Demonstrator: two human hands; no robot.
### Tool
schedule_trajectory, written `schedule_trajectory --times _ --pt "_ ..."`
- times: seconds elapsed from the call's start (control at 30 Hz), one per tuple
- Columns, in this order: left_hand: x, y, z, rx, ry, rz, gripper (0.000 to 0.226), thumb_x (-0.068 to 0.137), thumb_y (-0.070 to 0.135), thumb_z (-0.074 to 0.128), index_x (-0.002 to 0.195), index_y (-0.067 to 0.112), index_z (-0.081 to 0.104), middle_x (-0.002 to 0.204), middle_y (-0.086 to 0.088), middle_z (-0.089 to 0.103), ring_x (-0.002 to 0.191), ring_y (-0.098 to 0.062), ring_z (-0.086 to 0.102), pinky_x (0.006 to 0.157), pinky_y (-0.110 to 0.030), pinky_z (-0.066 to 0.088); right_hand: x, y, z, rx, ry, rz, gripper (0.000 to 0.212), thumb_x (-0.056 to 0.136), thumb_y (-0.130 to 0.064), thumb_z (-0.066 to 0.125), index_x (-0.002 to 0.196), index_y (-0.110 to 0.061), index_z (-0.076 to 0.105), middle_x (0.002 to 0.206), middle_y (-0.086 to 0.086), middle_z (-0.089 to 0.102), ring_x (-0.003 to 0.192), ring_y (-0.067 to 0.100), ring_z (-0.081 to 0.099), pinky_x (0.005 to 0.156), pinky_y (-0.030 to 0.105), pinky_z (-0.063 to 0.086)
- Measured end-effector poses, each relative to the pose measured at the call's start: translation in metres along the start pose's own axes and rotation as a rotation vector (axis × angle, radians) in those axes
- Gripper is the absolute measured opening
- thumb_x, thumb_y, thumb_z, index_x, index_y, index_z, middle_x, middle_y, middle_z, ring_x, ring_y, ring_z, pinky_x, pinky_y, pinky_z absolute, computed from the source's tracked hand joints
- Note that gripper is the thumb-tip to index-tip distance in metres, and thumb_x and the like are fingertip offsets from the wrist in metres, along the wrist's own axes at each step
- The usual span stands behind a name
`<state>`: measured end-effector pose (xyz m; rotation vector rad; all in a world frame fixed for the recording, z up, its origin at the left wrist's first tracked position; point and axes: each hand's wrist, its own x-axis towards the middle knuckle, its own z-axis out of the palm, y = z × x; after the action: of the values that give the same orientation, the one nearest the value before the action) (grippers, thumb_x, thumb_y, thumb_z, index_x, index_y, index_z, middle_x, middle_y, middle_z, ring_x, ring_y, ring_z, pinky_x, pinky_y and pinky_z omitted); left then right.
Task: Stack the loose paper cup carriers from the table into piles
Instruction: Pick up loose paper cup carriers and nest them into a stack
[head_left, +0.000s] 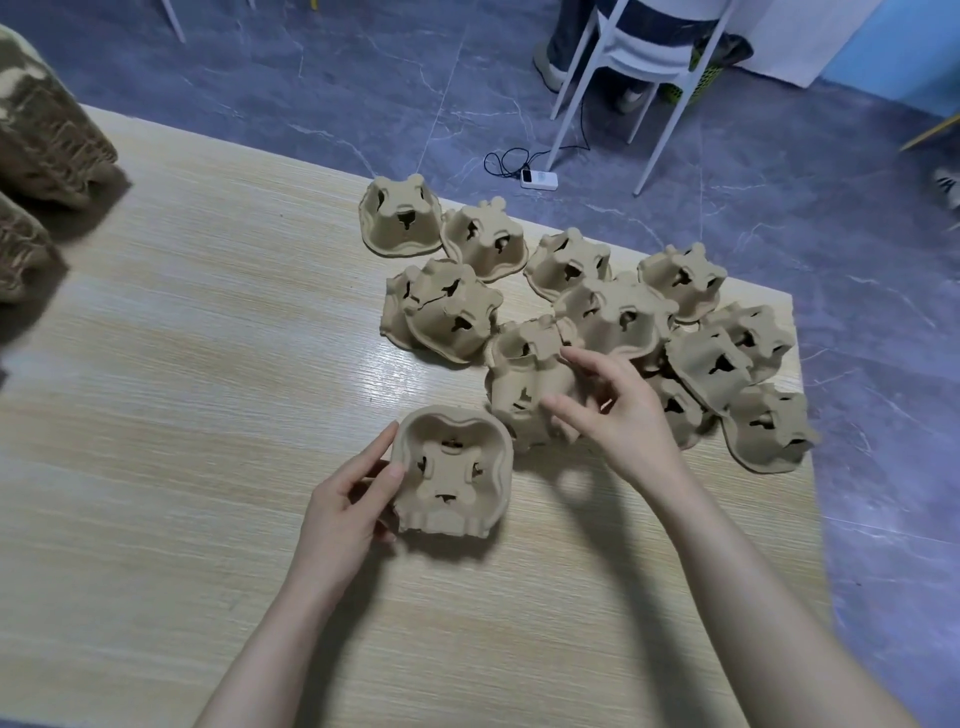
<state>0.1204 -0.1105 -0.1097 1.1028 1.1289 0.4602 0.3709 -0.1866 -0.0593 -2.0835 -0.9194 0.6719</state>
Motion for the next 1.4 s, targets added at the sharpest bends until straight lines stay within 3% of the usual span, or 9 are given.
schedule_trajectory --times 0.23,0.37,0.6,0.87,0.97,1.07,1.13,1.27,1.4 --pt "-0.002 0.002 0.005 -0.026 0.017 -0.018 0.040 0.092 0.013 0.063 0.125 0.037 0.063 0.078 0.015 0.070 0.058 -0.005 0.053 0.059 -0.035 0.047 -0.014 0.007 -0.012 0.129 -0.006 0.062 0.031 0.076 -0.013 0.082 0.104 -0.023 0.073 0.077 -0.019 0.062 0.059 -0.003 0.047 0.062 0.010 0.038" --pt "-0.004 0.003 0.007 -0.027 0.006 -0.025 0.041 0.092 0.014 0.063 0.126 0.036 0.062 0.077 0.014 0.070 0.057 -0.005 0.054 0.059 -0.035 0.048 -0.025 0.006 -0.017 0.141 -0.031 0.020 0.025 0.078 -0.008 0.079 0.090 -0.030 0.074 0.073 -0.010 0.063 0.054 0.000 0.045 0.056 0.011 0.037" --pt "-0.008 0.005 0.020 -0.016 -0.054 -0.053 0.042 0.092 0.014 0.063 0.129 0.036 0.060 0.078 0.013 0.071 0.061 -0.006 0.057 0.055 -0.029 0.050 -0.044 0.001 -0.033 0.090 0.125 -0.169 0.027 0.082 0.004 0.071 0.087 -0.022 0.072 0.087 -0.006 0.064 0.076 0.007 0.058 0.067 0.013 0.040" --pt "-0.008 0.004 0.028 0.017 -0.109 -0.049 0.041 0.093 0.018 0.062 0.131 0.035 0.060 0.081 0.009 0.072 0.062 -0.007 0.058 0.060 -0.033 0.050 -0.072 0.000 -0.016 0.039 0.069 -0.382 0.027 0.081 0.012 0.068 0.089 -0.014 0.071 0.101 0.002 0.063 0.096 0.016 0.059 0.075 0.017 0.041" --pt "-0.008 0.004 0.027 0.020 -0.107 -0.045 0.035 0.095 0.023 0.060 0.126 0.038 0.063 0.111 0.000 0.073 0.069 -0.004 0.064 0.059 -0.029 0.052 -0.082 0.006 -0.004 0.012 0.043 -0.394 0.020 0.083 0.005 0.065 0.091 -0.012 0.071 0.104 0.002 0.061 0.103 0.012 0.057 0.080 0.013 0.040" --pt "-0.010 0.004 0.027 0.039 -0.113 -0.031 0.027 0.096 0.036 0.054 0.118 0.047 0.065 0.131 -0.008 0.061 0.098 -0.015 0.069 0.068 -0.027 0.053 -0.090 0.010 0.004 -0.038 0.042 -0.424 0.012 0.086 -0.005 0.061 0.092 -0.010 0.071 0.106 0.000 0.059 0.107 0.006 0.055 0.085 0.011 0.039" --pt "-0.012 0.005 0.028 0.064 -0.119 -0.023 0.030 0.095 0.046 0.047 0.120 0.048 0.064 0.131 -0.008 0.064 0.096 -0.012 0.069 0.065 -0.027 0.054 -0.093 0.014 0.006 -0.065 0.048 -0.451 0.013 0.086 -0.009 0.059 0.092 -0.008 0.071 0.107 -0.001 0.058 0.108 0.006 0.055 0.087 0.013 0.041" --pt "-0.013 0.002 0.028 0.089 -0.117 -0.009 0.046 0.088 0.066 0.039 0.125 0.050 0.061 0.128 0.011 0.066 0.120 -0.022 0.060 0.101 -0.048 0.049 -0.098 0.025 0.008 -0.139 0.010 -0.498 0.013 0.086 -0.012 0.061 0.095 -0.010 0.071 0.109 0.001 0.059 0.106 0.013 0.058 0.084 0.028 0.050" --pt "-0.014 0.004 0.028 0.070 -0.145 0.020 0.046 0.082 0.077 0.049 0.120 0.055 0.062 0.131 -0.001 0.063 0.126 -0.027 0.055 0.106 -0.055 0.044 -0.104 0.030 0.010 -0.203 -0.035 -0.483 0.014 0.086 -0.021 0.061 0.097 -0.016 0.070 0.114 -0.005 0.058 0.105 0.015 0.060 0.077 0.037 0.053"
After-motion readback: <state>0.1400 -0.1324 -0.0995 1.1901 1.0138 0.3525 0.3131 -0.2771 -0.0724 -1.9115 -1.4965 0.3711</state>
